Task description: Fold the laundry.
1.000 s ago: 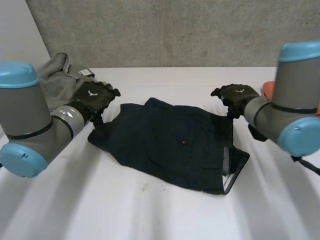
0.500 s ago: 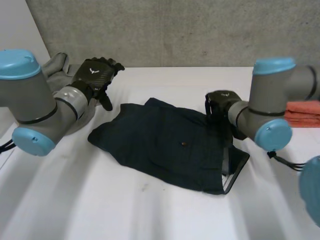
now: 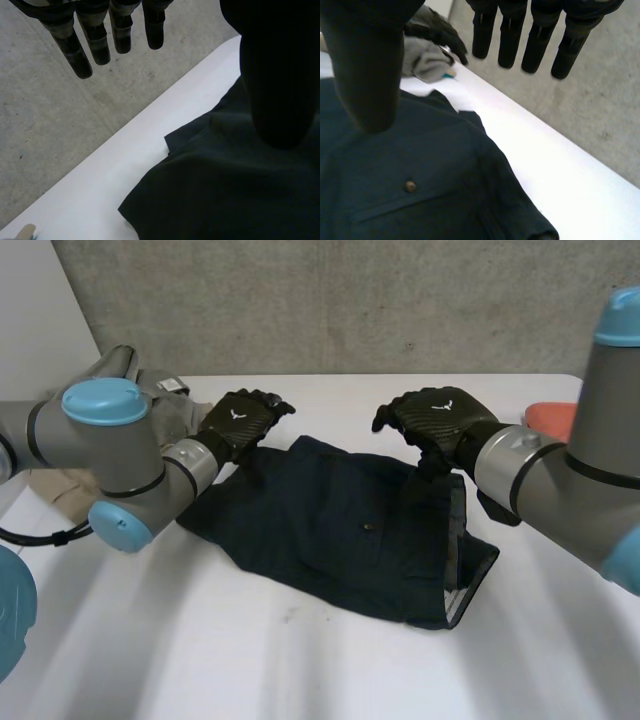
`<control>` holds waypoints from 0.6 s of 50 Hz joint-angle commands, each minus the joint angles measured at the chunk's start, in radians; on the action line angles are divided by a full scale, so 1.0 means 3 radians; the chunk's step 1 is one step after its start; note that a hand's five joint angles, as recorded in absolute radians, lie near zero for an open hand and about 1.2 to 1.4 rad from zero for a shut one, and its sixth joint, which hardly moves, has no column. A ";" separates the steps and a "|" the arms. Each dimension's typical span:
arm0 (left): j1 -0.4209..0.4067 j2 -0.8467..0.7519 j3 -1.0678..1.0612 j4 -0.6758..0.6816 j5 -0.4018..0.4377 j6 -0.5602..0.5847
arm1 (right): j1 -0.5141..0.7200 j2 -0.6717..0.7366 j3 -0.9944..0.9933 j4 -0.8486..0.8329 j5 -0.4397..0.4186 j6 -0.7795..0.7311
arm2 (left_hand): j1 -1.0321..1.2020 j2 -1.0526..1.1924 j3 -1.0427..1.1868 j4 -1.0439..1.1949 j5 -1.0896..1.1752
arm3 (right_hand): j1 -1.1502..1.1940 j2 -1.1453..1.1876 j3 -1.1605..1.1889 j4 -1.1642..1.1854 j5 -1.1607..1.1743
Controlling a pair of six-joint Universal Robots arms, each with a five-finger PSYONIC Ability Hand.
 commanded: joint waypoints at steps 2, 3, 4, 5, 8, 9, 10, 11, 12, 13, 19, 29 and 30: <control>0.0002 0.0283 -0.0114 -0.0006 -0.0170 -0.0010 | -0.0141 0.1146 -0.1092 0.0348 0.0277 0.0269 | 0.0097 0.0093 0.0079 0.0090 0.0024 | -0.0390 -0.0375 -0.0393 -0.0387 -0.0351; 0.0012 0.0334 -0.0155 -0.0006 -0.0191 -0.0010 | -0.0147 0.1238 -0.1200 0.0384 0.0282 0.0345 | 0.0097 0.0093 0.0079 0.0090 0.0024 | -0.0390 -0.0375 -0.0393 -0.0387 -0.0351; 0.0017 0.0380 -0.0201 -0.0006 -0.0206 -0.0015 | -0.0152 0.1335 -0.1292 0.0409 0.0282 0.0422 | 0.0097 0.0093 0.0079 0.0090 0.0024 | -0.0380 -0.0366 -0.0383 -0.0377 -0.0341; 0.0023 0.0466 -0.0287 0.0004 -0.0222 -0.0020 | -0.0162 0.1523 -0.1460 0.0450 0.0282 0.0549 | 0.0097 0.0093 0.0079 0.0090 0.0024 | -0.0341 -0.0327 -0.0344 -0.0338 -0.0303; 0.0033 0.0600 -0.0410 0.0004 -0.0222 -0.0020 | -0.0203 0.1800 -0.1696 0.0501 0.0283 0.0673 | 0.0088 0.0083 0.0070 0.0080 0.0014 | -0.0312 -0.0297 -0.0315 -0.0309 -0.0273; 0.0033 0.0626 -0.0436 0.0004 -0.0227 -0.0025 | -0.0213 0.1847 -0.1737 0.0507 0.0288 0.0679 | 0.0097 0.0093 0.0079 0.0090 0.0024 | -0.0312 -0.0297 -0.0315 -0.0309 -0.0273; 0.0033 0.0641 -0.0457 0.0004 -0.0227 -0.0025 | -0.0218 0.1888 -0.1778 0.0507 0.0308 0.0689 | 0.0097 0.0093 0.0079 0.0090 0.0024 | -0.0302 -0.0287 -0.0305 -0.0299 -0.0263; 0.0033 0.0661 -0.0477 -0.0001 -0.0227 -0.0030 | -0.0218 0.1934 -0.1819 0.0507 0.0318 0.0694 | 0.0097 0.0093 0.0079 0.0090 0.0024 | -0.0292 -0.0278 -0.0295 -0.0289 -0.0253; 0.0033 0.0682 -0.0518 -0.0001 -0.0222 -0.0025 | -0.0233 0.2000 -0.1875 0.0502 0.0323 0.0709 | 0.0088 0.0083 0.0070 0.0080 0.0014 | -0.0263 -0.0248 -0.0266 -0.0260 -0.0224; 0.0033 0.0692 -0.0538 -0.0001 -0.0222 -0.0025 | -0.0244 0.2036 -0.1901 0.0502 0.0328 0.0709 | 0.0097 0.0093 0.0079 0.0090 0.0024 | -0.0253 -0.0238 -0.0256 -0.0250 -0.0214; 0.0012 0.0708 -0.0590 0.0004 -0.0217 -0.0025 | -0.0295 0.2261 -0.2014 0.0547 0.0328 0.0704 | 0.0088 0.0083 0.0069 0.0080 0.0014 | 0.0117 0.0132 0.0115 0.0120 0.0156; 0.0038 0.0682 -0.0493 0.0035 -0.0232 -0.0020 | -0.0280 0.1782 -0.1866 0.0594 0.0247 0.0633 | 0.0078 0.0073 0.0060 0.0070 0.0005 | 0.3296 0.3311 0.3293 0.3299 0.3335; 0.0033 0.0677 -0.0462 0.0035 -0.0232 -0.0020 | -0.0280 0.1670 -0.1785 0.0578 0.0247 0.0612 | 0.0078 0.0073 0.0060 0.0070 0.0004 | 0.3296 0.3311 0.3293 0.3299 0.3335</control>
